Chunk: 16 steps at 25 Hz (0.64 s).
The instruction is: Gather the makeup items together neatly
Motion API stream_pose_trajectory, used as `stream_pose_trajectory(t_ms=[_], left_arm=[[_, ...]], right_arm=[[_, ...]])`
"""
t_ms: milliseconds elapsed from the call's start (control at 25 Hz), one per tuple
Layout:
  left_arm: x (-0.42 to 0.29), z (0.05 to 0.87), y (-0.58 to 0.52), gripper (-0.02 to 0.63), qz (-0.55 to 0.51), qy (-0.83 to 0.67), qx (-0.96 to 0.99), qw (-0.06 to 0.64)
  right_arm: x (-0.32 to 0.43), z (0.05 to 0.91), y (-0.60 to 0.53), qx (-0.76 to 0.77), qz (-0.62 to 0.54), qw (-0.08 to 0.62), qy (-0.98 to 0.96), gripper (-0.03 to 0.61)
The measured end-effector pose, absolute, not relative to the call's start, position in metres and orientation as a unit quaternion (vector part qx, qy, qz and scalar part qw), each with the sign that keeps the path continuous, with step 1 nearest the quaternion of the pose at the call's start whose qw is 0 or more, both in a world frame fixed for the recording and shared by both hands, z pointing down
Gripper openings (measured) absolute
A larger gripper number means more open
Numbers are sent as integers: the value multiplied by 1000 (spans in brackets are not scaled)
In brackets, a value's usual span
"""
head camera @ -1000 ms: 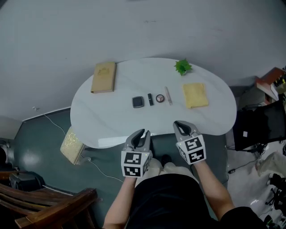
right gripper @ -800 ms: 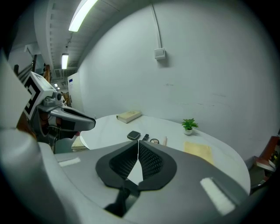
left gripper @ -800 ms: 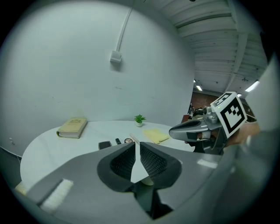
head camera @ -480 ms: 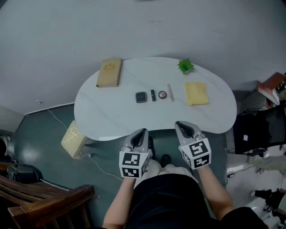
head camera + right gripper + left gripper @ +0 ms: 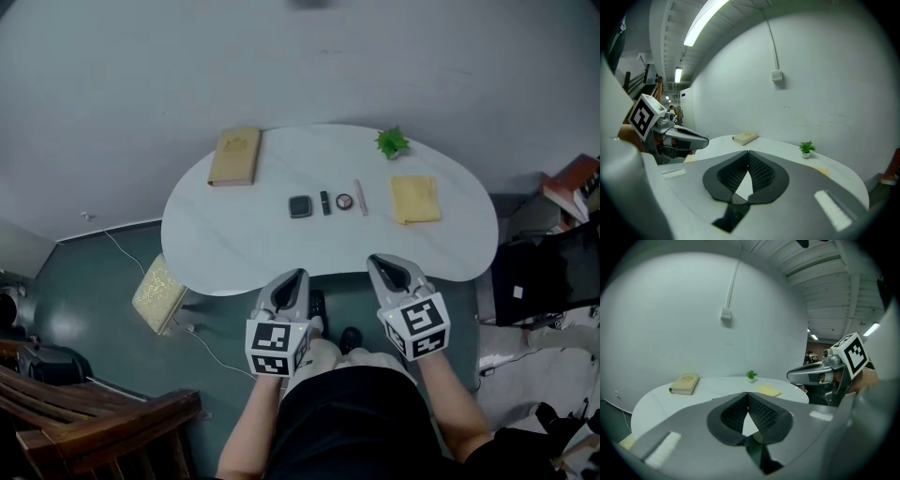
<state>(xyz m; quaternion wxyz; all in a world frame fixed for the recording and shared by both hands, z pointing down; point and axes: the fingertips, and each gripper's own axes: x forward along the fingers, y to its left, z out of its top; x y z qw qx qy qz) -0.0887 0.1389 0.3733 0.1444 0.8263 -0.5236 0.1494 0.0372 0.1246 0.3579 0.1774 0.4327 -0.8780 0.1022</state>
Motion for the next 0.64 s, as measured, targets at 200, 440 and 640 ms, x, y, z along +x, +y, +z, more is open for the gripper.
stream_pose_trajectory(t_ms=[200,440,640], left_arm=[[-83,367,137,0,146,-520,830,139],[-81,364,136,0,147,-514,834,136],[-79,363,133,0,146,-513,835,136]], right_arm=[[40,354,125,434,101,174,-878,9],[41,350,125,438,102,171,-877,9],[42,348,124,439,102,170,-876,9]])
